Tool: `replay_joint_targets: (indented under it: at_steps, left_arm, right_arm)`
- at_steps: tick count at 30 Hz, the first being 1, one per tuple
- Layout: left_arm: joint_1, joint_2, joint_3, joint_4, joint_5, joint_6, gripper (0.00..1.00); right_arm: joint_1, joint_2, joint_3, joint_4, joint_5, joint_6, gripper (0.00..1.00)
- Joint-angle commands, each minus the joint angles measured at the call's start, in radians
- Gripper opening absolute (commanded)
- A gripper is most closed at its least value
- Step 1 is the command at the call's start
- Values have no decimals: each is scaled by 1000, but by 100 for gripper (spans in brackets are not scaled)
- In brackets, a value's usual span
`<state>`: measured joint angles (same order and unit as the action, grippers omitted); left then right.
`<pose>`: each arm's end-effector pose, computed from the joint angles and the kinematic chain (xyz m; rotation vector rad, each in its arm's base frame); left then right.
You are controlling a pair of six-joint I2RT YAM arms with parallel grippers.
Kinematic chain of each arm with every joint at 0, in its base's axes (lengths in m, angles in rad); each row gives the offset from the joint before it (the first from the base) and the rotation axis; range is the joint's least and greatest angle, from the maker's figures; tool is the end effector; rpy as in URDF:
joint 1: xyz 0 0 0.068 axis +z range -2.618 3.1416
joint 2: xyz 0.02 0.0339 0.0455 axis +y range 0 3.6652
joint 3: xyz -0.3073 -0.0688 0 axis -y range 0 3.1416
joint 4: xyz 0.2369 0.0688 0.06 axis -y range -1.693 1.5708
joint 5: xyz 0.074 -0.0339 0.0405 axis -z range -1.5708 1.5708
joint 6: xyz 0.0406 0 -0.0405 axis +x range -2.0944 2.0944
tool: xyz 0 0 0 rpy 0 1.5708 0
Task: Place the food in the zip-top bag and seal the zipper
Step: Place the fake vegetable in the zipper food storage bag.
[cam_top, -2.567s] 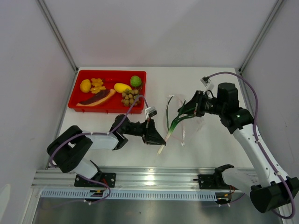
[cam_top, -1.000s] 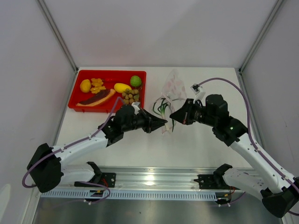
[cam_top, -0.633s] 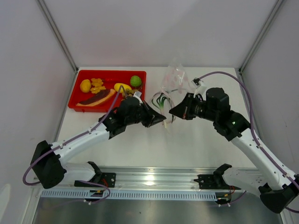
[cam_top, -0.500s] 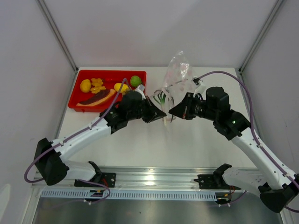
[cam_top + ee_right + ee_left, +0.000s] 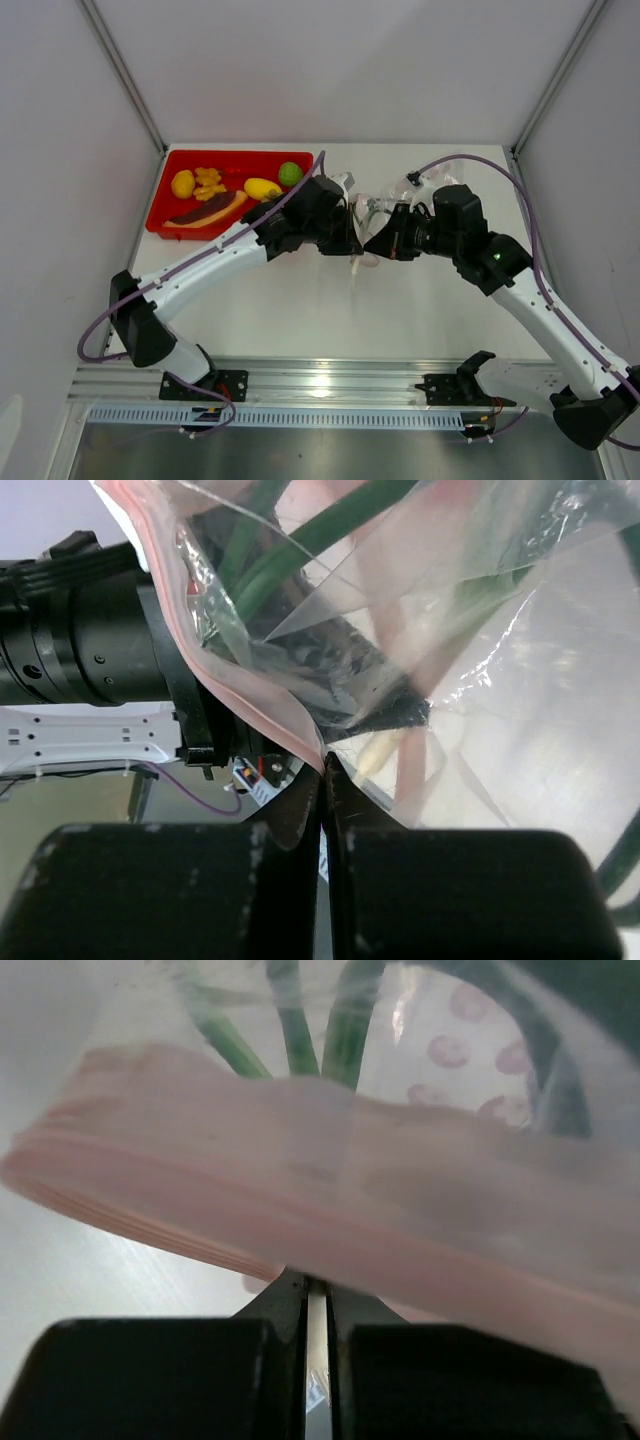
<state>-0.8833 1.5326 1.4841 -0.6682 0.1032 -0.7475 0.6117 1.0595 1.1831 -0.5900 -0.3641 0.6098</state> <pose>0.2087 -0.2608 0.3939 0.2260 2.4660 -0.9078 0.1532 0.1251 0.4199 -0.2500 2.1852 1.1018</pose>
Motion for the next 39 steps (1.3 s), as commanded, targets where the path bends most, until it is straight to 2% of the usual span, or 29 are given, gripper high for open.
replay_joint_targets:
  at_steps: [1,5,6,10,15,17,20,22,24,25,28,31,34,36,39]
  left_arm:
    - [-16,-31,-24,-47,-46,66,1]
    - [-28,-138,-218,92,-96,69,1]
    - [-28,-185,-308,128,-89,71,1]
    - [-36,-259,-421,225,-94,79,1]
    - [-51,-253,-389,256,-37,129,1]
    - [-59,-229,-323,231,-2,142,1]
    - [-59,-154,-194,46,-3,61,1]
    - [-52,-134,-138,-36,-25,-64,1]
    - [-42,-141,-137,4,66,-155,1]
    - [-30,-147,-151,77,96,-177,1]
    - [3,-143,-143,101,119,-268,1]
    - [38,-126,-128,61,87,-312,0]
    - [37,-118,-105,12,-64,-328,1]
    - [24,-124,-131,53,-92,-349,1]
    - [-22,-140,-172,106,-216,-369,1]
  right_arm:
    - [-7,-13,58,-57,56,-60,0]
    - [-23,-29,82,-85,91,-90,0]
    - [-24,-27,91,-88,90,-94,0]
    - [-24,-15,96,-79,64,-94,0]
    - [-12,13,79,-57,15,-73,0]
    - [0,20,73,-51,16,-65,0]
    - [32,11,58,-36,36,-77,0]
    - [60,4,41,-24,50,-88,0]
    - [82,-6,18,-8,60,-96,0]
    - [97,-10,7,-2,65,-97,0]
    - [112,-27,-26,7,86,-91,0]
    - [118,-52,-36,6,97,-78,0]
    - [120,-62,-31,4,109,-47,0]
    - [118,-64,-39,18,116,-27,0]
    - [114,-46,-39,33,113,30,0]
